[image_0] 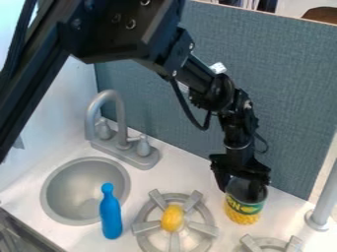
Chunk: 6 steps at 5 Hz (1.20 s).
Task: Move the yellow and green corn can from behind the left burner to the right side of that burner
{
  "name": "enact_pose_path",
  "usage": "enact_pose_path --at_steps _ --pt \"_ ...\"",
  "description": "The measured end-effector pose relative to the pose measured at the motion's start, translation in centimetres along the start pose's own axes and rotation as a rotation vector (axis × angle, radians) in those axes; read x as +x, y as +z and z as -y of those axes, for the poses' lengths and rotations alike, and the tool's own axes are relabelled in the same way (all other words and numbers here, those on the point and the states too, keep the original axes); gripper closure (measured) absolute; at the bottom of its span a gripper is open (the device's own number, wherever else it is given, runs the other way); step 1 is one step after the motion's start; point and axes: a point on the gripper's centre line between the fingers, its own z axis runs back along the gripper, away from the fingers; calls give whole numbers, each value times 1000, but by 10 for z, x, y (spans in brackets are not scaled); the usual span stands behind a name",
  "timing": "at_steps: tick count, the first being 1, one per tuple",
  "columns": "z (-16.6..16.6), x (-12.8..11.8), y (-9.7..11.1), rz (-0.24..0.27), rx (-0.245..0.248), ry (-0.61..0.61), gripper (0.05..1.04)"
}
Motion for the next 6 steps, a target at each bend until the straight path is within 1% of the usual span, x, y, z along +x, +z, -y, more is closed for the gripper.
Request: enact_pose_path --at_steps 1,2,3,4,5,6 --pt "14 -9 -3 -8 -19 -45 83" --pt "17 -11 -1 6 -18 -51 83" --pt "12 -14 4 60 4 -67 83" --pt "7 -11 12 82 45 -108 83" --pt "6 -17 45 94 90 -140 83" --pt "2 -35 60 81 94 -124 83"
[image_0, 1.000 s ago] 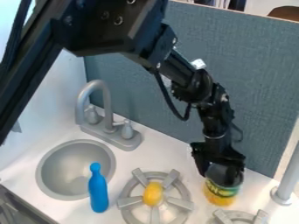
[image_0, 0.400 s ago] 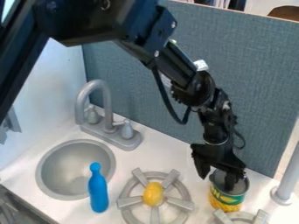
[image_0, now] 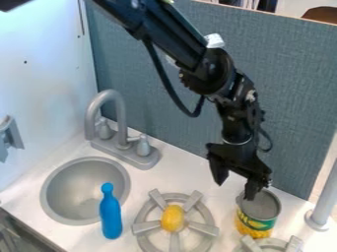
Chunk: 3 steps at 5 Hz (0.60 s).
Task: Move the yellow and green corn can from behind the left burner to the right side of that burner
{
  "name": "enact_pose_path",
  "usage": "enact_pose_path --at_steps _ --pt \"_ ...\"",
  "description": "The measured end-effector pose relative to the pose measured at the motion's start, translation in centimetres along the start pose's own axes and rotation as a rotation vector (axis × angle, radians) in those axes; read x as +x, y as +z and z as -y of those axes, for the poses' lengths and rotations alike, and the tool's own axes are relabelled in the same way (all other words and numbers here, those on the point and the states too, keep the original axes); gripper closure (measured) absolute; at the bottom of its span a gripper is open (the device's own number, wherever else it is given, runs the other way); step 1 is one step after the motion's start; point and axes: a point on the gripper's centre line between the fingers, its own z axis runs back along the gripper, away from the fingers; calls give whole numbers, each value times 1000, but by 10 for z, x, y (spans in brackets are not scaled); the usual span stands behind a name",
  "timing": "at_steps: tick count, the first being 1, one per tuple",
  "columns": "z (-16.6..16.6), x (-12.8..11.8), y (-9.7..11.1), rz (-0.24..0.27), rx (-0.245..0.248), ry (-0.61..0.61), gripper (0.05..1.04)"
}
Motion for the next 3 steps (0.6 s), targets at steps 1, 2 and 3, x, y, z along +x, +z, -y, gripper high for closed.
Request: enact_pose_path --at_steps 1,2,3 --pt "-14 -20 14 -78 56 -15 83" --pt "-39 -57 19 -207 125 -60 83" --pt "-54 -73 23 -176 174 -80 83"
